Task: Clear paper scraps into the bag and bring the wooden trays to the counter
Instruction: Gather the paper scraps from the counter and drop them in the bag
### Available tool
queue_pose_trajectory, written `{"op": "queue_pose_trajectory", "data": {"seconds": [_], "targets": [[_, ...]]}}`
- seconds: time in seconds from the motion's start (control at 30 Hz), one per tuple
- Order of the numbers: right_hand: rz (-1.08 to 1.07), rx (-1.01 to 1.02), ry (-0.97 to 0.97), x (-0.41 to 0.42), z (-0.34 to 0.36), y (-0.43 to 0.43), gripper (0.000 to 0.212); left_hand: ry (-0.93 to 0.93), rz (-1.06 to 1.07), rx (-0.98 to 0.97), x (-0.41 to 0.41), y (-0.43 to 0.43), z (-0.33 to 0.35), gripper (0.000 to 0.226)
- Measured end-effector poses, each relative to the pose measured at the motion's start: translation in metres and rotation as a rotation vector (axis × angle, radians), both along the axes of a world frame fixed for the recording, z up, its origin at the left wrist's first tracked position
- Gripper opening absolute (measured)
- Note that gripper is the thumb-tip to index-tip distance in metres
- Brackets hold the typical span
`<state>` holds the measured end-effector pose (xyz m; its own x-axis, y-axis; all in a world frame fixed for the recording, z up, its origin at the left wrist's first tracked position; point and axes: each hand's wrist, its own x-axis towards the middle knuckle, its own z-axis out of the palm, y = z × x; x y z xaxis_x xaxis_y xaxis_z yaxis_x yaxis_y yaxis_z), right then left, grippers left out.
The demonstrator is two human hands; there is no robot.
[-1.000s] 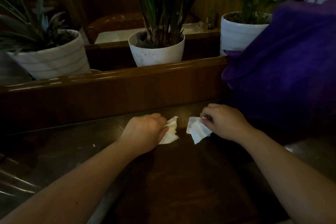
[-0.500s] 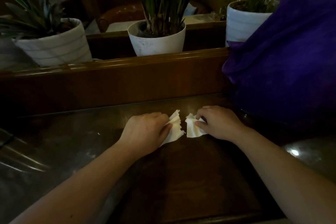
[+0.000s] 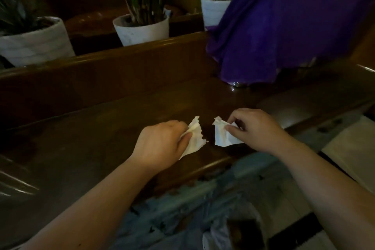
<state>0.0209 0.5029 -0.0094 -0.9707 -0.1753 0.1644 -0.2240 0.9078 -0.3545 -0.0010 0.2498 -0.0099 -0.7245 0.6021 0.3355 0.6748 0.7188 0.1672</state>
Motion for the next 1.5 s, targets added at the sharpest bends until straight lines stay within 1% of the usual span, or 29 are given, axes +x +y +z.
{"op": "queue_pose_trajectory", "data": {"seconds": [0.17,0.33,0.43,0.6,0.7,0.77,0.8,0.93,1.0,1.07,1.13,1.2,1.23,1.33,1.43,1.47,1.5], "targets": [[-0.127,-0.046,-0.022,0.096,-0.028,-0.005,0.01,0.009,-0.099,0.027,0.058,-0.005,-0.022,0.028],[-0.21,-0.09,-0.14,0.169,-0.062,0.008,0.009,-0.081,-0.171,-0.009,0.101,0.011,-0.051,0.031],[-0.262,-0.092,-0.199,0.195,-0.086,0.018,0.011,-0.099,-0.2,-0.029,0.118,0.025,-0.074,0.03],[-0.337,-0.116,-0.339,0.226,-0.14,0.042,0.014,-0.225,-0.2,-0.064,0.142,0.051,-0.122,0.023],[-0.393,-0.137,-0.347,0.233,-0.184,0.061,0.015,-0.287,-0.182,-0.078,0.142,0.073,-0.154,0.026],[-0.415,-0.15,-0.348,0.235,-0.214,0.076,0.014,-0.292,-0.167,-0.111,0.139,0.089,-0.182,0.031],[-0.422,-0.169,-0.356,0.235,-0.229,0.083,0.014,-0.296,-0.169,-0.128,0.137,0.098,-0.199,0.032],[-0.431,-0.234,-0.405,0.23,-0.304,0.114,0.011,-0.304,-0.183,-0.214,0.129,0.141,-0.274,0.021],[-0.445,-0.267,-0.432,0.225,-0.341,0.125,0.008,-0.278,-0.175,-0.299,0.125,0.157,-0.314,0.023],[-0.48,-0.297,-0.473,0.218,-0.389,0.14,0.007,-0.313,-0.169,-0.318,0.122,0.176,-0.369,0.029],[-0.513,-0.308,-0.507,0.214,-0.434,0.149,0.015,-0.329,-0.163,-0.361,0.122,0.191,-0.416,0.03],[-0.544,-0.331,-0.543,0.209,-0.48,0.155,0.017,-0.353,-0.117,-0.451,0.125,0.206,-0.462,0.031],[-0.565,-0.343,-0.571,0.206,-0.512,0.159,0.017,-0.38,-0.088,-0.485,0.127,0.215,-0.496,0.031],[-0.602,-0.358,-0.614,0.2,-0.57,0.159,0.017,-0.546,-0.006,-0.501,0.125,0.226,-0.554,0.03],[-0.604,-0.353,-0.69,0.191,-0.626,0.158,0.017,-0.613,0.029,-0.503,0.119,0.23,-0.617,0.028],[-0.596,-0.347,-0.714,0.19,-0.631,0.156,0.017,-0.638,0.04,-0.494,0.119,0.229,-0.624,0.028],[-0.583,-0.33,-0.724,0.182,-0.667,0.158,0.017,-0.646,0.05,-0.492,0.114,0.235,-0.661,0.028]]}}
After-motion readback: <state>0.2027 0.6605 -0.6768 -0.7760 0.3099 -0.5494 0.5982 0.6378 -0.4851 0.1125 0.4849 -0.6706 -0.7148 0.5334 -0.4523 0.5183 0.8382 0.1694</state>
